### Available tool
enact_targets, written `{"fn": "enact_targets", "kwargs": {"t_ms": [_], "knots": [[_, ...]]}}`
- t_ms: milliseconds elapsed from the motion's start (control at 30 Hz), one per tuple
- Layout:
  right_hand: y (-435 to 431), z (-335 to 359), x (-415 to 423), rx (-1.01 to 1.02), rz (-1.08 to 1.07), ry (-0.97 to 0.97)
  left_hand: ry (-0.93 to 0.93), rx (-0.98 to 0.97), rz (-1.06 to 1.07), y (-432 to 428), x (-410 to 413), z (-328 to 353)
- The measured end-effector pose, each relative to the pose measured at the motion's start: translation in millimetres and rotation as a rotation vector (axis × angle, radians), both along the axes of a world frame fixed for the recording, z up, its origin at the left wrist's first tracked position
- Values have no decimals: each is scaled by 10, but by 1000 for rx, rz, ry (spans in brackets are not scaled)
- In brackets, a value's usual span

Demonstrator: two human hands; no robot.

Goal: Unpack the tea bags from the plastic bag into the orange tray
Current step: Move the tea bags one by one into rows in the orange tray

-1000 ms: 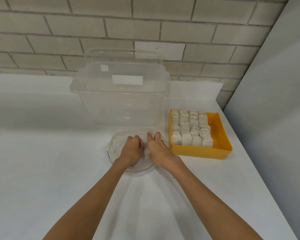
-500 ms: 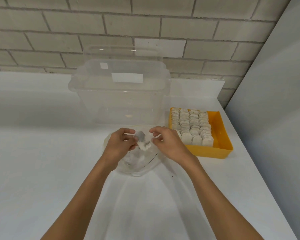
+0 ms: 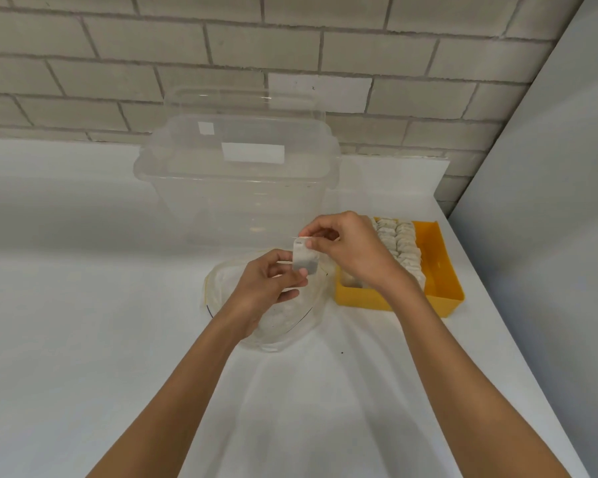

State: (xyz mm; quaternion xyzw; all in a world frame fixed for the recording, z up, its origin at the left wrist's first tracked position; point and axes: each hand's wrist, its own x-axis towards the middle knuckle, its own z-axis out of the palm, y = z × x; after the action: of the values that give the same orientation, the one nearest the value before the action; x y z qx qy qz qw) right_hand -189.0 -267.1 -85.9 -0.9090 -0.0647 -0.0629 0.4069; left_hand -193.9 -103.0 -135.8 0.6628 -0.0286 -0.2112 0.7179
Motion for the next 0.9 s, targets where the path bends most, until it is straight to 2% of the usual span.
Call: {"fn": "enact_targets", "kwargs": {"t_ms": [233,533,733,900], "knots": [[-215,121,-33,16,-55,1,-72,-40,-27,-220,68,38],[-837,229,-221,-11,-214,-7,-146,68,-163,-679,154,48],[-1280,87,-363,-69,-317,101,-199,143,-246,-980,149,0],[-1453,-127,-480,-198,-342,248,-226,160,-293,-1115,103,6]]}}
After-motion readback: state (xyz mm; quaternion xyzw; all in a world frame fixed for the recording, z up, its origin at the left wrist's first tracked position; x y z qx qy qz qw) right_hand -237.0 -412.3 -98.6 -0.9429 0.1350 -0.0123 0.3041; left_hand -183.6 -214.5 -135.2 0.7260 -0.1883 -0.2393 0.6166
